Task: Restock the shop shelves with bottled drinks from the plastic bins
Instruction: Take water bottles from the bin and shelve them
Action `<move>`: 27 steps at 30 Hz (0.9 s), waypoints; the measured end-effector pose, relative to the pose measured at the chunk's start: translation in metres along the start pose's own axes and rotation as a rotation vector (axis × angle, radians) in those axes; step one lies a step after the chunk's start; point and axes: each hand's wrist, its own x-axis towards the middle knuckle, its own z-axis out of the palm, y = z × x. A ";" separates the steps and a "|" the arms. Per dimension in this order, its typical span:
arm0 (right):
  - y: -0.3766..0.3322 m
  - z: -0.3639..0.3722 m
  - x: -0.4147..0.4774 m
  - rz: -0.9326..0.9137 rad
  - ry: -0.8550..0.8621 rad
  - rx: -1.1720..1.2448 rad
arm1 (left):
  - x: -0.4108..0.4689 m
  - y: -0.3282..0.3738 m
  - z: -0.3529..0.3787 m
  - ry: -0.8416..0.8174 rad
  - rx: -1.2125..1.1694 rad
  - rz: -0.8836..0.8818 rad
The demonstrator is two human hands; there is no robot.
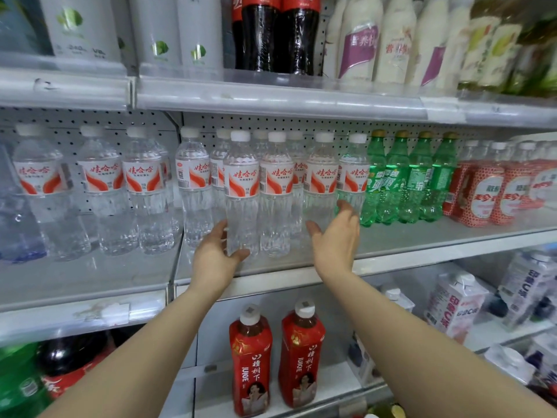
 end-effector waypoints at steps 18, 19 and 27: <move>0.004 0.010 0.006 0.056 -0.170 -0.011 | 0.005 -0.001 0.006 0.017 0.150 -0.038; 0.007 0.008 0.006 0.044 -0.145 0.001 | 0.002 0.001 0.008 0.052 0.131 -0.025; 0.044 -0.026 0.022 0.057 0.050 0.030 | -0.027 0.026 0.022 0.328 0.115 0.098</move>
